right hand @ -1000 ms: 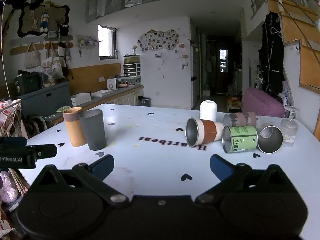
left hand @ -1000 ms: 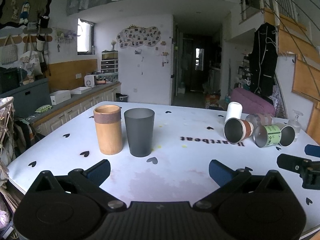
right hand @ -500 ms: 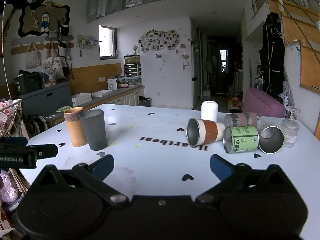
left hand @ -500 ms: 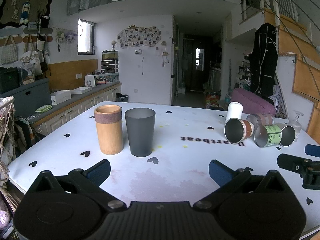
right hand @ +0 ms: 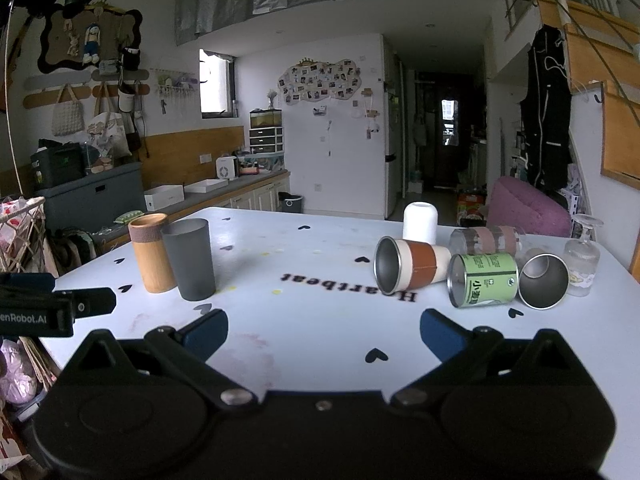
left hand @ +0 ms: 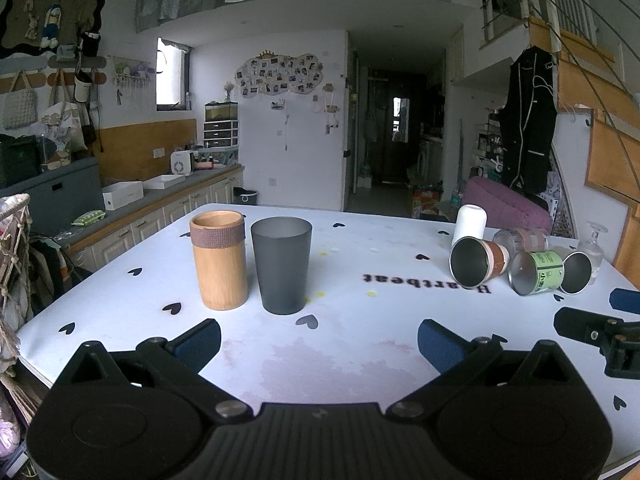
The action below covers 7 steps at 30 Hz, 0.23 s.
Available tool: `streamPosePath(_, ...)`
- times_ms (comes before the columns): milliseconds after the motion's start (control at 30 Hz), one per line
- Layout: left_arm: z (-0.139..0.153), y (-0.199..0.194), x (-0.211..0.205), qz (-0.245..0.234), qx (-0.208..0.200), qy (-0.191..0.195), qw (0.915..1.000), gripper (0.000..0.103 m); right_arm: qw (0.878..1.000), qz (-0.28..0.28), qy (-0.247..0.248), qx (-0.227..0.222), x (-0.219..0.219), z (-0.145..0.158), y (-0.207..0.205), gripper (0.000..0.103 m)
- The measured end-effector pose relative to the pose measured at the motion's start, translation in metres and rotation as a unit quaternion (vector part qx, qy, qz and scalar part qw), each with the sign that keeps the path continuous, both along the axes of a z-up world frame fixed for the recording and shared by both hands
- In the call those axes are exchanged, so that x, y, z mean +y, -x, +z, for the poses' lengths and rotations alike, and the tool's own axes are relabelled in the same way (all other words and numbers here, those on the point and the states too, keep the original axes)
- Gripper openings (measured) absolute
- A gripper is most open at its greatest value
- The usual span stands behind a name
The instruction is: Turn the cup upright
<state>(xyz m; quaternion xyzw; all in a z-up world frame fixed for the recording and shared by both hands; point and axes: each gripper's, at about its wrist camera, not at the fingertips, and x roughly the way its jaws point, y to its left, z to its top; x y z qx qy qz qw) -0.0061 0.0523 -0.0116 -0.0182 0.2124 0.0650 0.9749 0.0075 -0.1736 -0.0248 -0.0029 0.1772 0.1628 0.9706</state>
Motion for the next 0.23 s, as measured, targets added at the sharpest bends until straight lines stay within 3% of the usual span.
streamPosePath(233,0.0026,0.0021,0.0051,0.006,-0.002,-0.002,1.0,0.103,1.0,0.0,0.0,0.0,0.0002,0.0001,0.0001,0.103)
